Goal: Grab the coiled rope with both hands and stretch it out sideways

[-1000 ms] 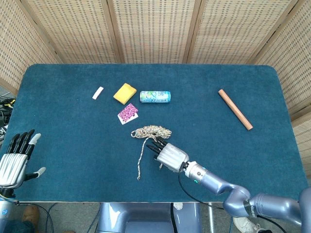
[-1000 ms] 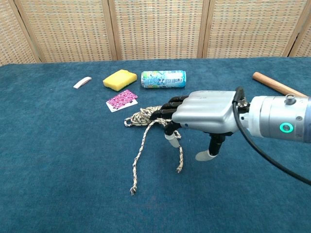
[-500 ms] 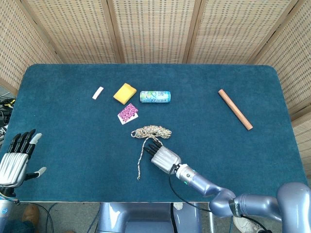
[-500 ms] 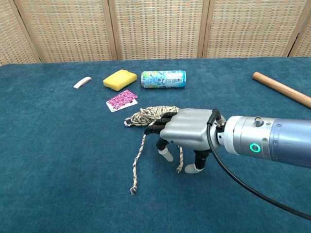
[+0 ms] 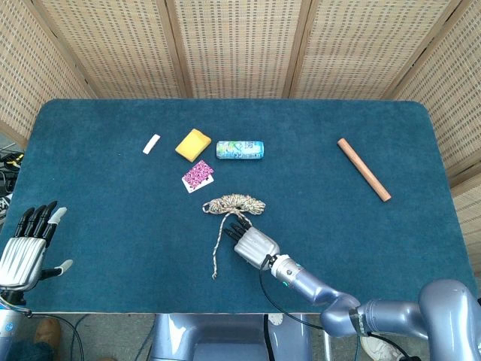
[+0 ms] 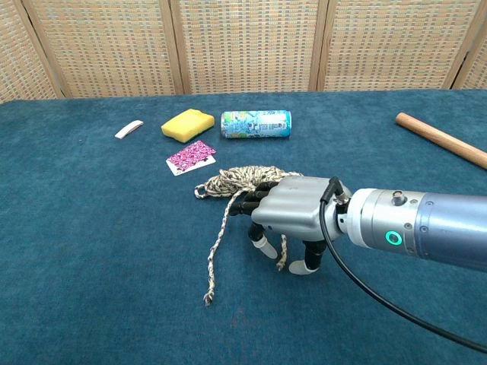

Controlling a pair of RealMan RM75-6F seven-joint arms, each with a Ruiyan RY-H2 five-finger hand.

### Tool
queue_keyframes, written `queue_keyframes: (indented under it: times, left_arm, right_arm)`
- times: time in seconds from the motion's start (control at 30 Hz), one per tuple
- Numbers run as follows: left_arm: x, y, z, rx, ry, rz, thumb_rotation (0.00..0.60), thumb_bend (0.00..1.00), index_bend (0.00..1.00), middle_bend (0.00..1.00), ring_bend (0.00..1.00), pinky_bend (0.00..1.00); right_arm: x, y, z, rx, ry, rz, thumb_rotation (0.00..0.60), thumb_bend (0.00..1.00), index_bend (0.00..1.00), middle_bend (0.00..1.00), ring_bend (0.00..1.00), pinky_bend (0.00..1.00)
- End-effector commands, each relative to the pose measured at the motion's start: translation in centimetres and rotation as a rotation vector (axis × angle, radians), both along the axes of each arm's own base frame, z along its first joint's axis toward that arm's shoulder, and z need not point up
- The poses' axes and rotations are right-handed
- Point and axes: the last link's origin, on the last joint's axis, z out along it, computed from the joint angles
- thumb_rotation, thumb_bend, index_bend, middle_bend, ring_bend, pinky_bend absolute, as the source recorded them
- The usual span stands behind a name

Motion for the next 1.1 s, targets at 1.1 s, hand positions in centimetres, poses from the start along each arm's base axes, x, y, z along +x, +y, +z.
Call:
queue_keyframes:
  times: [1.1]
  left_arm:
    - [0.6,0.6,-0.7,-0.042,0.013,-0.049,0.600,0.00,0.00,0.00,0.00,0.00]
  right_arm:
    - [-1.6,-1.5,2.5,-0.094,-0.113,0.003,0.600,0.51,0.63,0.05,0.00,0.00]
